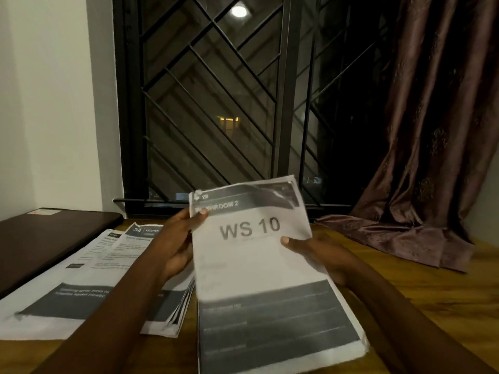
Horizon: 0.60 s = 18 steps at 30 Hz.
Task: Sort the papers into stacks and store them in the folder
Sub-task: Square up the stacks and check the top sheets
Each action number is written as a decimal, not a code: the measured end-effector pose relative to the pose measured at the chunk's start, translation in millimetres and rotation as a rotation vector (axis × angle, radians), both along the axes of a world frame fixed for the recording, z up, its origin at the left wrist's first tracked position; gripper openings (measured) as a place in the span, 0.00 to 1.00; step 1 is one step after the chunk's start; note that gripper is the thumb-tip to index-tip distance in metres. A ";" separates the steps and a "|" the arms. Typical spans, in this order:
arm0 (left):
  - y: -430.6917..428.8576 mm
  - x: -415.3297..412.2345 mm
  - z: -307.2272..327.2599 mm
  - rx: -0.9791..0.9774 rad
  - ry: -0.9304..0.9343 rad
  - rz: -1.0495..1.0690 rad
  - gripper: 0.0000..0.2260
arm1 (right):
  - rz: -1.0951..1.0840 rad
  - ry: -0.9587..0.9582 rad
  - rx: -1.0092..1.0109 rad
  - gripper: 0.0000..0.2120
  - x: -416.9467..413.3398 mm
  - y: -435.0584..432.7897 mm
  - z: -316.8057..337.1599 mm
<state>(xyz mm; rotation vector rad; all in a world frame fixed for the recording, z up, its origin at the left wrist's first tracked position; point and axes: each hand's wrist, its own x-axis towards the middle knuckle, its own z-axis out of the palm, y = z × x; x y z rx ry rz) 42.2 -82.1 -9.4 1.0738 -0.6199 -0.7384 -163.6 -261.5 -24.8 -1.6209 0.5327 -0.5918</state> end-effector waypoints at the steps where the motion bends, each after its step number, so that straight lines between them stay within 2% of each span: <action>1: 2.0 -3.8 2.9 0.029 -0.021 -0.042 0.12 | -0.003 -0.066 0.031 0.25 -0.9 1.7 5.1; 3: 2.1 -14.6 10.3 0.096 -0.071 -0.095 0.12 | -0.056 -0.145 0.009 0.16 -1.4 3.1 12.6; 5: 0.8 -27.6 25.3 0.114 -0.141 -0.075 0.12 | -0.161 -0.181 -0.058 0.12 -2.0 12.0 23.9; 9: 5.7 -58.9 71.9 0.003 -0.399 0.138 0.10 | -0.187 -0.380 -0.146 0.07 -11.5 47.1 66.4; 12: 19.5 -88.8 103.4 -0.095 -0.566 0.169 0.12 | -0.193 -0.493 -0.212 0.05 -18.2 76.6 98.6; 15: 32.4 -102.6 116.8 -0.178 -0.614 0.218 0.13 | -0.202 -0.524 -0.290 0.06 -22.1 95.4 113.3; 18: 39.9 -104.0 105.2 -0.184 -0.560 0.269 0.13 | -0.204 -0.502 -0.332 0.04 -26.8 101.6 106.7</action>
